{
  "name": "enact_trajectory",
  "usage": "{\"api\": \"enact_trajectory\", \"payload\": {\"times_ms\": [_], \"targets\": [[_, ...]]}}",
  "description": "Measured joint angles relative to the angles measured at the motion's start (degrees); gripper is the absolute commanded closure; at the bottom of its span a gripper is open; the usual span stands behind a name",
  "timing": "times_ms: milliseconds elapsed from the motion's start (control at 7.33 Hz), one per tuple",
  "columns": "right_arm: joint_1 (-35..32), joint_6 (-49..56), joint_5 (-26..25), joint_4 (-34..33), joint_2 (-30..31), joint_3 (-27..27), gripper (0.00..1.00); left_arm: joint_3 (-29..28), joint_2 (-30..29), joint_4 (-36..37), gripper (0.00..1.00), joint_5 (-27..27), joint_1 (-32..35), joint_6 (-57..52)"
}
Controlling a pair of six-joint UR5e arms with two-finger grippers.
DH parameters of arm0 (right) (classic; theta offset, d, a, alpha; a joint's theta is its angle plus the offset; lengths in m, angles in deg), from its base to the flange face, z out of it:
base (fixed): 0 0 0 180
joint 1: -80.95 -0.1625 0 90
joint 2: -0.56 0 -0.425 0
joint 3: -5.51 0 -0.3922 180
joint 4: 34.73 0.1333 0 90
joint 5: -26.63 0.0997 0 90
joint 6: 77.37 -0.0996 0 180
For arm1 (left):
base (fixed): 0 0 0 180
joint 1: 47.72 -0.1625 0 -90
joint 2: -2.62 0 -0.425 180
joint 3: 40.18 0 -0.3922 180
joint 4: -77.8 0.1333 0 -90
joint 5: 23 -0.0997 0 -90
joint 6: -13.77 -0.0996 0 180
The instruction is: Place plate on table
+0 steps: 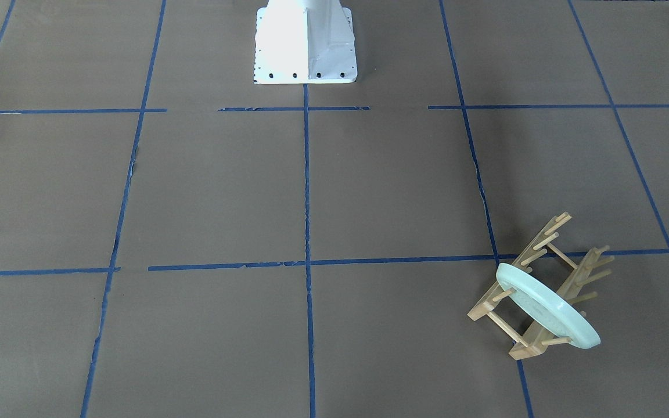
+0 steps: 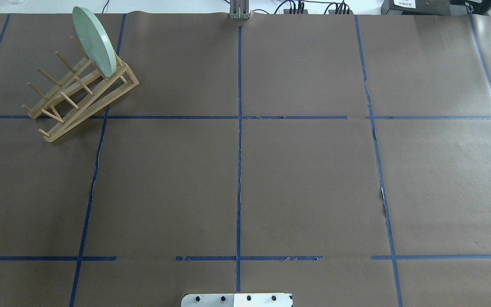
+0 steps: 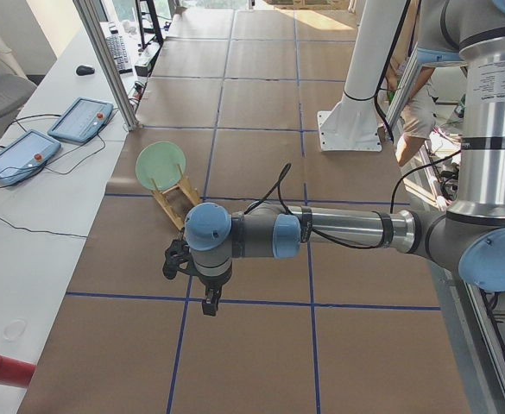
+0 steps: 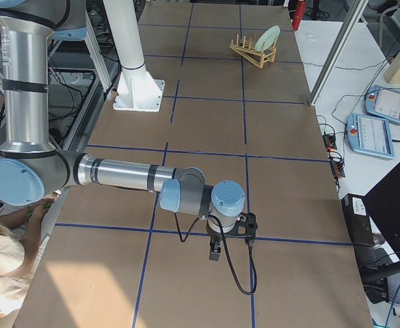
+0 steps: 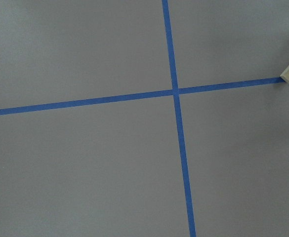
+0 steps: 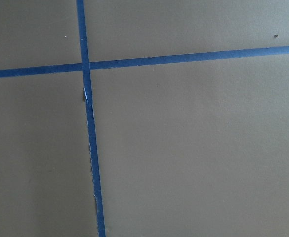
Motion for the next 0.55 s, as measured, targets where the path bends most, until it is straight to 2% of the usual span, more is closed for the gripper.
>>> {"api": "enact_trajectory", "payload": {"times_ms": [273,545], "targets": [[0.0,0.0,0.0,0.0,0.0,0.0,0.0,0.3,-0.9,0.0,0.0,-0.1,0.0,0.0],[0.0,0.0,0.0,0.0,0.0,0.0,0.0,0.3,-4.2,-0.2,0.0,0.0,-0.1,0.0]]}}
